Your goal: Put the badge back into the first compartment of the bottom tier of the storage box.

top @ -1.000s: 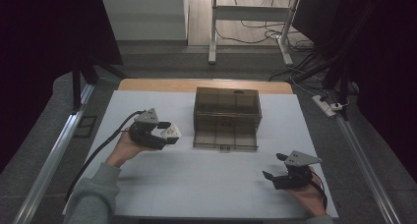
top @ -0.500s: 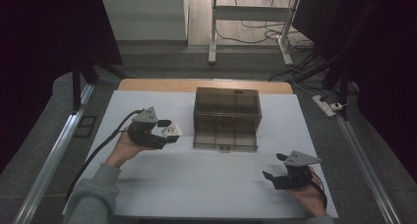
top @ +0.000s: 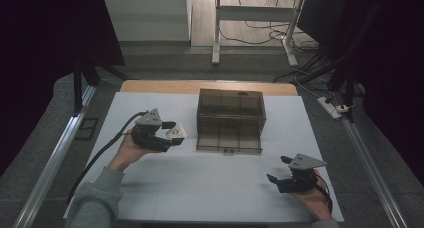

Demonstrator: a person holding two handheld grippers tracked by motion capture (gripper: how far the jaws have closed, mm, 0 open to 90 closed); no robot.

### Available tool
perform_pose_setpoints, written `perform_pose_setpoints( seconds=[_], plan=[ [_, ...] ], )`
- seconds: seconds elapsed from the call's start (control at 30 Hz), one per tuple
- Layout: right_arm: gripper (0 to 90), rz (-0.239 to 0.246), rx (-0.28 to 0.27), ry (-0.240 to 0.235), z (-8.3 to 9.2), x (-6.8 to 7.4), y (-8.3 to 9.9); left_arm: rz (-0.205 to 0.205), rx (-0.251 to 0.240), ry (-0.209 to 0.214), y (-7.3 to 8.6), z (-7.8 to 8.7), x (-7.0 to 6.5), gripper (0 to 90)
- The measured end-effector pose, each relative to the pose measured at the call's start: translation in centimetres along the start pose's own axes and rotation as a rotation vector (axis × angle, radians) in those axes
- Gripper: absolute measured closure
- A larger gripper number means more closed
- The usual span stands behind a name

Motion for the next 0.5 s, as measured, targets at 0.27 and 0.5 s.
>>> perform_pose_setpoints(
  seconds=[0.27,0.5],
  plan=[
    [15.3,0.003,0.005,0.001,-0.02,0.0,0.04,-0.017,0.021,-0.012,-0.06,-0.57,-0.36,33.0],
    [15.4,0.005,0.01,0.005,-0.06,0.0,0.09,-0.028,0.031,-0.009,-0.15,-0.86,-0.67,33.0]
  ],
)
Point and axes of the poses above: each handheld gripper's, and its own axes: z roughly backward along the jaws, y roughly out of its underside, x roughly to its left, the point moved 8 cm from there along -z, roughly forward along the jaws, and after that the axes turned 7 degrees about x, right-handed, at the moved point
